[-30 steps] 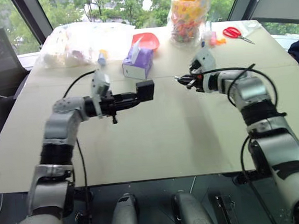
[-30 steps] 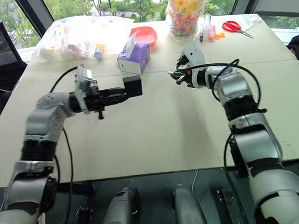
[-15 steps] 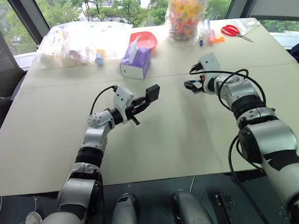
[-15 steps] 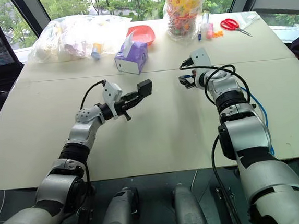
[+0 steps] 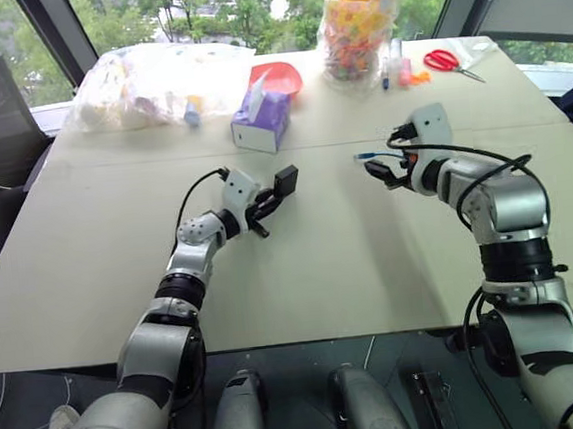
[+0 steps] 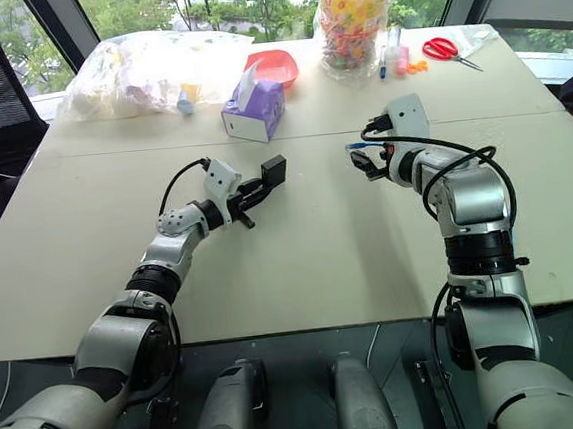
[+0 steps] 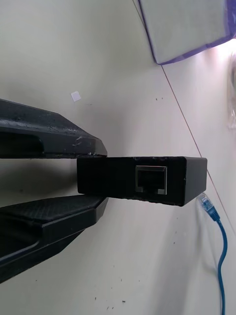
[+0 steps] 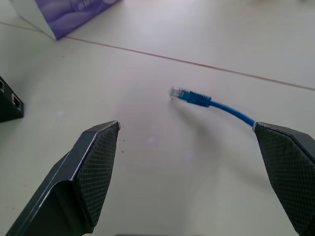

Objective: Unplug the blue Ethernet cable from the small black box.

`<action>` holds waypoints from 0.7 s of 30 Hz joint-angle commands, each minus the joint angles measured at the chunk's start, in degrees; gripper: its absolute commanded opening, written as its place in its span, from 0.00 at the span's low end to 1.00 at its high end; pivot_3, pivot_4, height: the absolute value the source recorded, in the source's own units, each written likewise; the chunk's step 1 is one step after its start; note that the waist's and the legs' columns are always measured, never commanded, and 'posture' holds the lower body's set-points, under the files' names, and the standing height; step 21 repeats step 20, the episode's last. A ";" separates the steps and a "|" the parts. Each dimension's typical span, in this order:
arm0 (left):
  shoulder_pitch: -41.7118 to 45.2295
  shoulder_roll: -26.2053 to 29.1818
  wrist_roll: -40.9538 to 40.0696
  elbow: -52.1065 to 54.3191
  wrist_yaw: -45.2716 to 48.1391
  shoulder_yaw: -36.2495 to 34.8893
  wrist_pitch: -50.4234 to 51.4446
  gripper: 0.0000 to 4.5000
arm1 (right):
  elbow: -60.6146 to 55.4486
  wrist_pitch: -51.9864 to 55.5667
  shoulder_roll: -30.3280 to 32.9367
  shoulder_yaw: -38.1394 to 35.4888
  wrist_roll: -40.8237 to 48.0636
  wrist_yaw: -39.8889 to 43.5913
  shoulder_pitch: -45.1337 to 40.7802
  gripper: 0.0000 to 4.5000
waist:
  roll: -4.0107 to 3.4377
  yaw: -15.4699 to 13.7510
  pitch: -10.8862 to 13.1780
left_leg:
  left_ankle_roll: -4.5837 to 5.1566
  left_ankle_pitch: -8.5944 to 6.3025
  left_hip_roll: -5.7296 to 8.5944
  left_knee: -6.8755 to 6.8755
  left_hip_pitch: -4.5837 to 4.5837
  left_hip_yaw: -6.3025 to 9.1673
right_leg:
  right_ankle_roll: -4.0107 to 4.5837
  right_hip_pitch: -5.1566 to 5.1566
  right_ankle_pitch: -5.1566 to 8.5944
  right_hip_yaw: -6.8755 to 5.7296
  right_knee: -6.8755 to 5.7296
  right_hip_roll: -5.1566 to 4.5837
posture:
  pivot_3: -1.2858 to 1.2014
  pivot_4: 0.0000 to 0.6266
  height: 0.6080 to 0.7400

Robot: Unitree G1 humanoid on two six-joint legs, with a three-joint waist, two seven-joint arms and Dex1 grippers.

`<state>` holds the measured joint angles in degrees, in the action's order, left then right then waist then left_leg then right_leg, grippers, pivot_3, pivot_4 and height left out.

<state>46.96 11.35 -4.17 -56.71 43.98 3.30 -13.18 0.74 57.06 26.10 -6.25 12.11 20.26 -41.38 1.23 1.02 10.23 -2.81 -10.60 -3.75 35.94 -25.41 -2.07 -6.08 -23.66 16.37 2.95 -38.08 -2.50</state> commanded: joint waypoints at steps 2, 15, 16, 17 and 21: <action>-1.29 1.97 0.79 -1.64 1.76 -0.23 1.37 0.70 | -5.13 2.47 1.02 -0.67 1.25 0.10 -0.97 1.00 | 0.00 0.10 -0.01 | 0.00 0.00 0.00 -0.02 0.02 0.00 | 0.01 0.02 0.00 0.00 0.02 0.00 | 0.52 0.24 0.96; -12.73 13.25 -8.44 29.49 13.96 -2.88 19.88 0.99 | -19.28 1.17 11.41 8.07 4.39 13.39 7.24 1.00 | -0.01 1.49 0.00 | 0.01 0.00 -0.04 -0.36 -0.01 0.02 | 0.01 -0.12 0.01 0.01 0.02 0.04 | 0.52 0.24 0.96; -14.00 14.35 -8.95 32.67 14.59 -2.70 21.71 0.99 | -20.10 0.61 11.97 7.91 4.80 14.29 8.09 1.00 | 0.00 1.43 0.01 | 0.01 0.00 -0.04 -0.36 -0.02 0.03 | 0.01 -0.12 0.01 0.01 0.02 0.04 | 0.52 0.24 0.96; -15.46 15.78 -9.96 36.55 15.34 -2.95 24.05 0.99 | -21.16 0.13 12.73 7.61 5.50 15.45 9.13 1.00 | 0.01 1.40 0.01 | 0.00 0.00 -0.04 -0.35 -0.03 0.03 | 0.01 -0.12 0.01 0.01 0.02 0.03 | 0.52 0.24 0.96; -18.47 18.98 -14.72 46.84 15.96 -5.06 32.82 0.99 | -23.11 -1.43 14.59 6.15 7.16 18.18 11.62 1.00 | 0.05 1.23 0.03 | 0.00 0.00 -0.04 -0.27 -0.04 0.02 | 0.02 -0.08 0.02 0.00 0.05 -0.02 | 0.52 0.24 0.96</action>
